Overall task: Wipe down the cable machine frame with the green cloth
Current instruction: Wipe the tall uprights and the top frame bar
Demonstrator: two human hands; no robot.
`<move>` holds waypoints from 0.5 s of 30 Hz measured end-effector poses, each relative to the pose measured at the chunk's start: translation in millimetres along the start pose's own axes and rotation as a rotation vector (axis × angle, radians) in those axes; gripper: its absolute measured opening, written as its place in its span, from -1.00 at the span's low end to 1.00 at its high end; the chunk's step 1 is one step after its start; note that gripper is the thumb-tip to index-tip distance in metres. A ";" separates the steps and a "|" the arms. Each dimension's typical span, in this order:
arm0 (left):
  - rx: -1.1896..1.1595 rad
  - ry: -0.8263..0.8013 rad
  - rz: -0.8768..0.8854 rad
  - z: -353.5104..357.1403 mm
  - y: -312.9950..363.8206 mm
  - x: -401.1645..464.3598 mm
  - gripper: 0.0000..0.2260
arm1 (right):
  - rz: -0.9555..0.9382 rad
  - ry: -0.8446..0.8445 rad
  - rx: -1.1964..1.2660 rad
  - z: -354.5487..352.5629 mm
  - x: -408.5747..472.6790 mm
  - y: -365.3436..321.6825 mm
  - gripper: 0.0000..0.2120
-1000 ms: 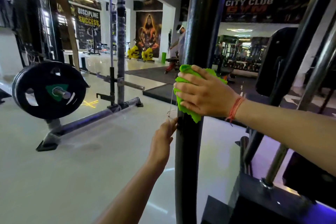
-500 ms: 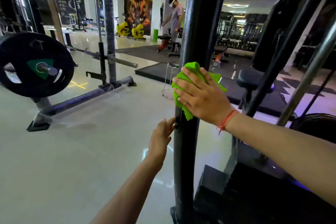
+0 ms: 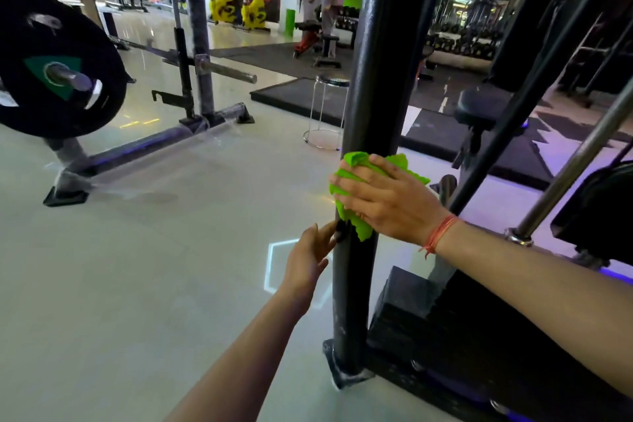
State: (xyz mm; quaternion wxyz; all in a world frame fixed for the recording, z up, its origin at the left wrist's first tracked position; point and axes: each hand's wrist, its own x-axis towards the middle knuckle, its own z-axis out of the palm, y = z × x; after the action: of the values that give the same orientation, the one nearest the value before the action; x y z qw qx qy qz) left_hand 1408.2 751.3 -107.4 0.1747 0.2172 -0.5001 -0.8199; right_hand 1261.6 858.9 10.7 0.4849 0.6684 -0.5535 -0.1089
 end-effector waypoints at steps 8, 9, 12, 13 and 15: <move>0.024 -0.020 -0.032 -14.3 -43.0 6.9 -0.59 | 0.062 -0.171 0.073 15.7 -30.4 -60.9 -0.57; 0.026 -0.014 -0.038 -15.6 -47.8 6.4 -0.58 | 0.069 -0.168 0.078 14.2 -31.0 -57.6 -0.57; 0.024 -0.007 -0.073 -20.7 -66.5 7.1 -0.58 | 0.223 -0.116 0.070 16.4 -42.0 -67.5 -0.56; 0.020 -0.008 -0.090 -22.2 -73.7 6.9 -0.58 | 0.215 -0.140 0.077 21.7 -49.2 -79.6 -0.54; 0.038 -0.016 -0.116 -25.3 -85.6 4.9 -0.59 | 0.090 -0.232 0.124 31.5 -64.0 -103.4 -0.49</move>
State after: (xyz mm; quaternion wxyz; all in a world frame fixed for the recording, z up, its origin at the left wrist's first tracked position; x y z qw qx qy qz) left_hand 1411.5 767.5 -195.2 0.1187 0.2423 -0.5035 -0.8208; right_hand 1282.5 887.8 -109.8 0.3798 0.6547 -0.6407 -0.1291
